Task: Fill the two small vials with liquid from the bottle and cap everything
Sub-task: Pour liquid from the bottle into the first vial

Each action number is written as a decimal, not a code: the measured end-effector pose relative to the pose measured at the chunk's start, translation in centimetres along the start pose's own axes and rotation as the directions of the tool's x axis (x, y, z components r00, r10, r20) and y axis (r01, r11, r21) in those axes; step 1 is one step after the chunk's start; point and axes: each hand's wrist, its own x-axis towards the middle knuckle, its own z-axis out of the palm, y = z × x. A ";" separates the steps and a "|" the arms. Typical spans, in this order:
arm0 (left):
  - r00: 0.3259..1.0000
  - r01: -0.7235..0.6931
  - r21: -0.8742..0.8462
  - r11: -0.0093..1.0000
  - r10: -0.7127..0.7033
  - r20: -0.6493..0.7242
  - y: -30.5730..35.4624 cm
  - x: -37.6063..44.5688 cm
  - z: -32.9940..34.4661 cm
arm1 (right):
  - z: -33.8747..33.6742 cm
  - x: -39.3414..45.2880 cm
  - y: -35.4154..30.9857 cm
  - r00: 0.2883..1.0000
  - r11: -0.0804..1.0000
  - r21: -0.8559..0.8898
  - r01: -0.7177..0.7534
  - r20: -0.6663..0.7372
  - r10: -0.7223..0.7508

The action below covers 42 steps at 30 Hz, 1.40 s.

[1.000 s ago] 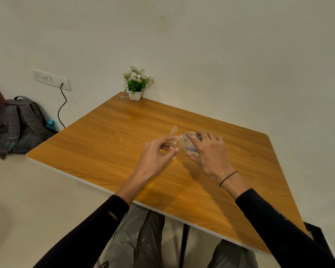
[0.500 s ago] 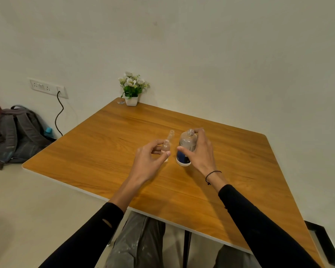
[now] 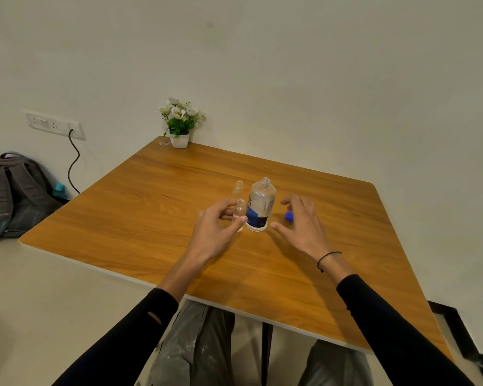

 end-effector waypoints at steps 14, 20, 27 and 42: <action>0.991 -0.011 0.017 1.000 0.009 0.133 0.4 -1.6 3.8 | -1.0 -1.9 3.9 0.972 0.986 -0.166 0.033 0.234 0.007; 0.971 -0.004 -0.019 1.000 0.009 0.238 0.8 -2.4 7.7 | -2.3 -2.5 6.2 0.990 1.000 -0.027 0.010 0.140 -0.006; 0.951 0.003 -0.084 0.996 0.023 0.308 1.9 -1.7 12.5 | -3.4 -3.9 9.4 0.986 0.983 -0.073 -0.167 -0.013 0.166; 0.937 0.020 0.014 1.000 -0.023 0.349 3.2 -1.0 14.1 | -4.7 -4.5 11.3 0.965 0.966 -0.032 -0.258 0.046 0.259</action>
